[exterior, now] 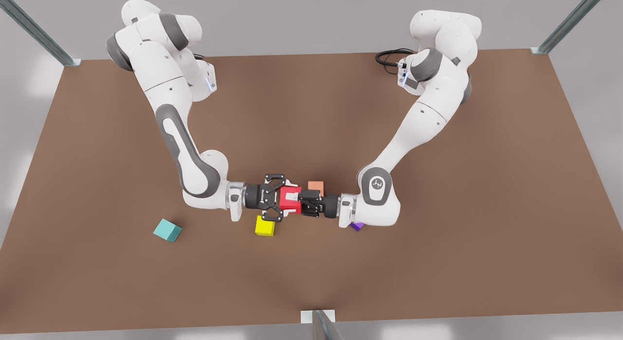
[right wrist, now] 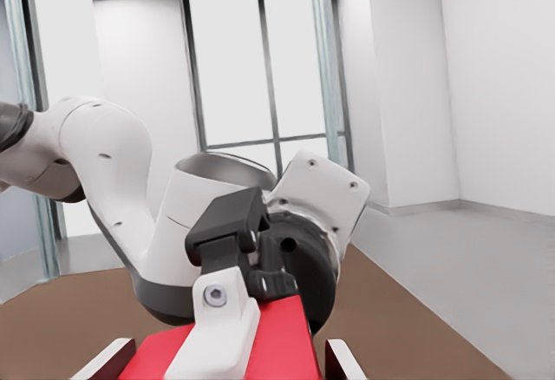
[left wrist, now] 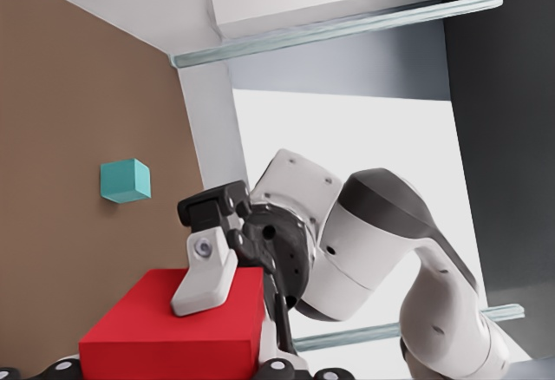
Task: Pick up red wooden cube and pass to hand red wooden cube and place in blue wooden cube
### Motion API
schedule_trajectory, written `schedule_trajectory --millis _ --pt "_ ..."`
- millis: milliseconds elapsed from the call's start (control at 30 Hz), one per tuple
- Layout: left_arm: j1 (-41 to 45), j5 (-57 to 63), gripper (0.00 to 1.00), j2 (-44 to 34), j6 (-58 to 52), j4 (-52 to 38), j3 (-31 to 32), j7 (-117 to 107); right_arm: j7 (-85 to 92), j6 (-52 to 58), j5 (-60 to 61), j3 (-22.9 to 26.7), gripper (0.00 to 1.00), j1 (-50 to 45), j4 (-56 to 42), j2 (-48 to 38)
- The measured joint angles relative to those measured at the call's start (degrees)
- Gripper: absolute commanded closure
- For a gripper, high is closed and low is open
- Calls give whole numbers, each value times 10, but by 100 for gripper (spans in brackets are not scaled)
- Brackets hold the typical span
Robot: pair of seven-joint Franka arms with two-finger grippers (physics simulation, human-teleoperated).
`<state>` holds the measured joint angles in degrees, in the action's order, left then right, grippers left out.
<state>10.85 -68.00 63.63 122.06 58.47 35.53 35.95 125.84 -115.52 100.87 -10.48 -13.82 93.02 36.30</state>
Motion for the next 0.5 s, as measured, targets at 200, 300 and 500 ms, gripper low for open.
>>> schedule_trajectory --millis 200,300,500 --pt "0 0 45 0 0 0 0 0 -3 -4 -1 0 43 1 0 -2" --pt "0 0 45 0 1 0 0 -1 -4 -4 -1 0 43 4 1 -3" --pt "0 0 45 -1 2 0 0 -1 -7 -5 -2 0 43 5 1 -5"
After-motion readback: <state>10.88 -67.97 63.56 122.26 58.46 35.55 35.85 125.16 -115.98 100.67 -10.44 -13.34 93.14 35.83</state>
